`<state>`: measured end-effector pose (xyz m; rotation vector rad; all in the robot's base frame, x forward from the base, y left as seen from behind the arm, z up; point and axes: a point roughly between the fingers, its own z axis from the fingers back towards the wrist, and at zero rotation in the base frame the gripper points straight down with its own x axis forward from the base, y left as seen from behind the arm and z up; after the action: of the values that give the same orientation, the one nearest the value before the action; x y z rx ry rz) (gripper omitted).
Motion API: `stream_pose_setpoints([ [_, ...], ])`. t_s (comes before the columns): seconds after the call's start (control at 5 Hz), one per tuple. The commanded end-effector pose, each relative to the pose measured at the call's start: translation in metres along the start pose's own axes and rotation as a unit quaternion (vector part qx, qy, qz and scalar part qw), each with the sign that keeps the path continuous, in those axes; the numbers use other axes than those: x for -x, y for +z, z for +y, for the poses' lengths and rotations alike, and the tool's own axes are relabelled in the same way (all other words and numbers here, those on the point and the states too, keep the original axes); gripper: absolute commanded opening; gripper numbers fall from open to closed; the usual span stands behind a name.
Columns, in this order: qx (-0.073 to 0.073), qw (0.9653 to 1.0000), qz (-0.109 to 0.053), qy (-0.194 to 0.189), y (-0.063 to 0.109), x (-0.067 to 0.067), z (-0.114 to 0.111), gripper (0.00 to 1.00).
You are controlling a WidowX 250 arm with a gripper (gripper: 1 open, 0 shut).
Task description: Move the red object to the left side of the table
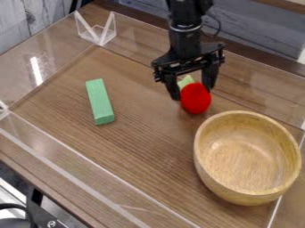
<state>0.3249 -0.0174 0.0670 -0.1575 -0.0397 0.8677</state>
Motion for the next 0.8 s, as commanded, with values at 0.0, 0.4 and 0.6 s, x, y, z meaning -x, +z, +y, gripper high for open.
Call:
stream_pose_setpoints([
  [0.0, 0.014, 0.9998, -0.015, 0.004, 0.012, 0.001, -0.016, 1.00],
  [0.4, 0.001, 1.0000, -0.007, -0.001, 0.003, 0.000, -0.031, 1.00],
  [0.6, -0.006, 0.9999, -0.005, 0.011, -0.017, -0.003, -0.026, 1.00],
])
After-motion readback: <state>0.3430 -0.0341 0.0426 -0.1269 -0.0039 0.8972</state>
